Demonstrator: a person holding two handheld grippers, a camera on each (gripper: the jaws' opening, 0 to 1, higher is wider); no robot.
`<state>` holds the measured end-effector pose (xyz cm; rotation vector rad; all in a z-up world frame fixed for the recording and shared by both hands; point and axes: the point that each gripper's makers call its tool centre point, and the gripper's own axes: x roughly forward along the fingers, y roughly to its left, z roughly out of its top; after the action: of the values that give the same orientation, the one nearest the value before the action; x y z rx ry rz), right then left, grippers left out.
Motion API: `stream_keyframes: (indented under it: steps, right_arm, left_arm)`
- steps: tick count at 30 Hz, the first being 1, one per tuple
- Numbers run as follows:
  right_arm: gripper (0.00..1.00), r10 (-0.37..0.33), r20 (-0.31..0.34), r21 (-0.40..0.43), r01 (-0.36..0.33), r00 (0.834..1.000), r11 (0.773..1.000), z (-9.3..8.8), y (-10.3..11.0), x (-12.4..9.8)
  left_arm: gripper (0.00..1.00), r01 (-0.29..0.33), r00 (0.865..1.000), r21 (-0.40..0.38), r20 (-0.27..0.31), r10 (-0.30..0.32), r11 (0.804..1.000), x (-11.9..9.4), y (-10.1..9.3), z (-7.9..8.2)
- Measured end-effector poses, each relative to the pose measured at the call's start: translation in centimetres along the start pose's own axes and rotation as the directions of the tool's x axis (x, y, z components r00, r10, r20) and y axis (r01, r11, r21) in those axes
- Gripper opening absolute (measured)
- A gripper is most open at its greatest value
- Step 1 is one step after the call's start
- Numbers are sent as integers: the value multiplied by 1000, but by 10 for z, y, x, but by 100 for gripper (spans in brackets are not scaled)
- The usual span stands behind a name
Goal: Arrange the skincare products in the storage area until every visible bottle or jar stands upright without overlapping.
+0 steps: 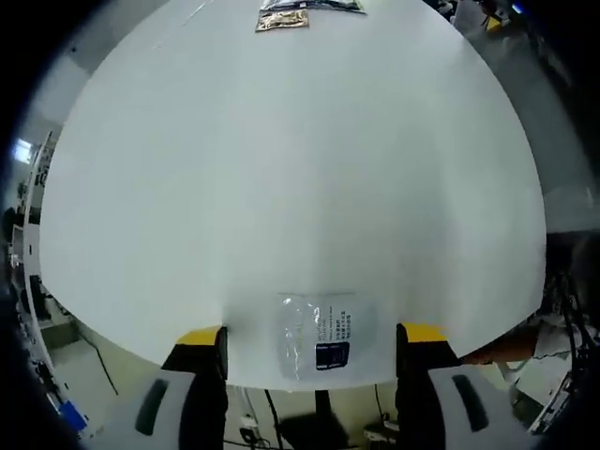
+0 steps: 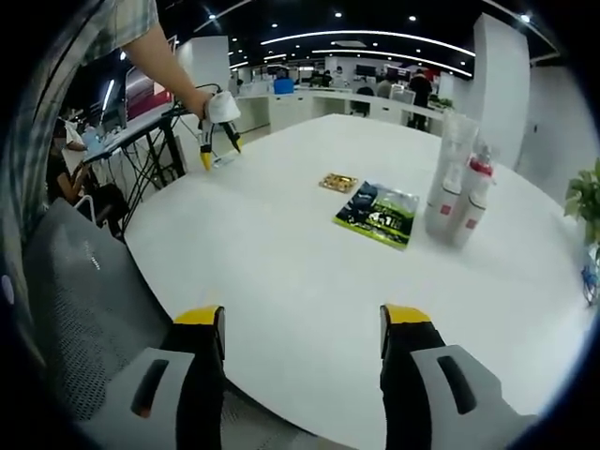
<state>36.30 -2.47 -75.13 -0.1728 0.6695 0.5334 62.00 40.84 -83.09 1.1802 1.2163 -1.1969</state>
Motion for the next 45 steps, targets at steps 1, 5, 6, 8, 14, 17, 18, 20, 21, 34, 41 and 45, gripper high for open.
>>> stream_keyframes:
  steps: [1,5,6,8,14,17,18,20,21,34,41,45]
  right_arm:
    - [65,-1,-5,0,1,1000,1000,-1,0,0]
    - [65,1,5,0,-1,1000,1000,1,0,0]
    - [65,2,5,-1,-2,1000,1000,1,0,0]
    - [65,3,5,-1,-3,1000,1000,1,0,0]
    - [65,-1,12,-2,1,1000,1000,2,0,1]
    - [65,-1,20,-6,1,1000,1000,4,0,0]
    - [65,0,23,-7,0,1000,1000,5,1,1]
    - [65,5,26,-10,-4,1000,1000,5,2,1]
    - [65,6,25,-12,-5,1000,1000,5,2,1]
    - [65,45,60,-26,-44,997,999,12,10,3]
    - [64,66,76,-29,-64,995,998,18,13,-1]
    - [63,84,77,-37,-81,994,996,20,17,-1]
  left_arm:
    - [68,-1,1000,16,2,1,1000,0,-1,1]
    - [41,2,1000,69,5,-2,998,-3,-5,0]
    - [41,-2,1000,62,-2,2,998,-1,-6,-1]
    - [40,-1,1000,52,-5,2,999,1,-5,-1]
    - [40,-26,998,74,-49,29,997,2,-4,4]
    - [40,-70,998,1,-2,70,998,-6,1,17]
    - [40,-73,997,-12,0,73,997,-8,1,19]
    - [40,-82,997,-1,-9,82,997,-20,-3,32]
    - [40,-89,996,14,-10,90,996,-25,-4,36]
    - [40,-188,974,-3,126,186,982,-86,-43,121]
    - [40,-199,942,-101,254,219,975,-105,-95,182]
    - [40,-198,933,-104,284,220,975,-104,-132,205]
